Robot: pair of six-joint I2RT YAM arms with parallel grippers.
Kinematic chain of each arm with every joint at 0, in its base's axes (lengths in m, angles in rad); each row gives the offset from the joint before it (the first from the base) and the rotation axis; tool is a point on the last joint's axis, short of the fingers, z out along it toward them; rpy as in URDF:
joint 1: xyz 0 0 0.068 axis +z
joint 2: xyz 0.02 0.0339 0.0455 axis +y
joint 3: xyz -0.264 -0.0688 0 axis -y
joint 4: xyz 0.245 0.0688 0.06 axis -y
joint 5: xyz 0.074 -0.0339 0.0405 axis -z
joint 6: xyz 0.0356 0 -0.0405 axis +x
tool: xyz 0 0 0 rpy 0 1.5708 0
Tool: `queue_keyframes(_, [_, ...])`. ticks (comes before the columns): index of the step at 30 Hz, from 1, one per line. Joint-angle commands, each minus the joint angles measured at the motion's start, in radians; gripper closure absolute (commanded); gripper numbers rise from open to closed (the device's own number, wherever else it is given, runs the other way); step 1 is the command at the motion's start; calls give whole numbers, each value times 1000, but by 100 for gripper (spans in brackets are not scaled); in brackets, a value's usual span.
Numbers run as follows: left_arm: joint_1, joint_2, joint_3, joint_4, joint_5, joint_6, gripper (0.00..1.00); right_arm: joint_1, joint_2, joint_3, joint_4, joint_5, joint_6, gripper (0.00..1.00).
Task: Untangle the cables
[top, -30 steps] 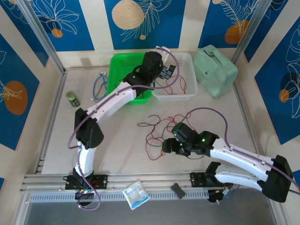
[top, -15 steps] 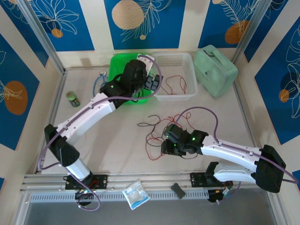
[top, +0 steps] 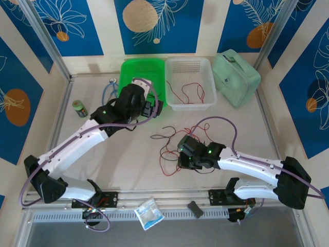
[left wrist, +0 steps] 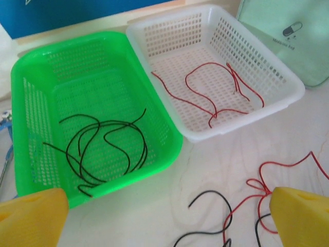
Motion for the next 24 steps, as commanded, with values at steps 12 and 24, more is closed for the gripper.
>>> queue_keyframes(12, [-5,-181,-317,-43,109,-168,3,-10,-99,213,-127,8,-100,100])
queue_keyframes(24, [-47,-217,-525,106,236,-269,10,-196,-186,434,-208,-146,-266,100])
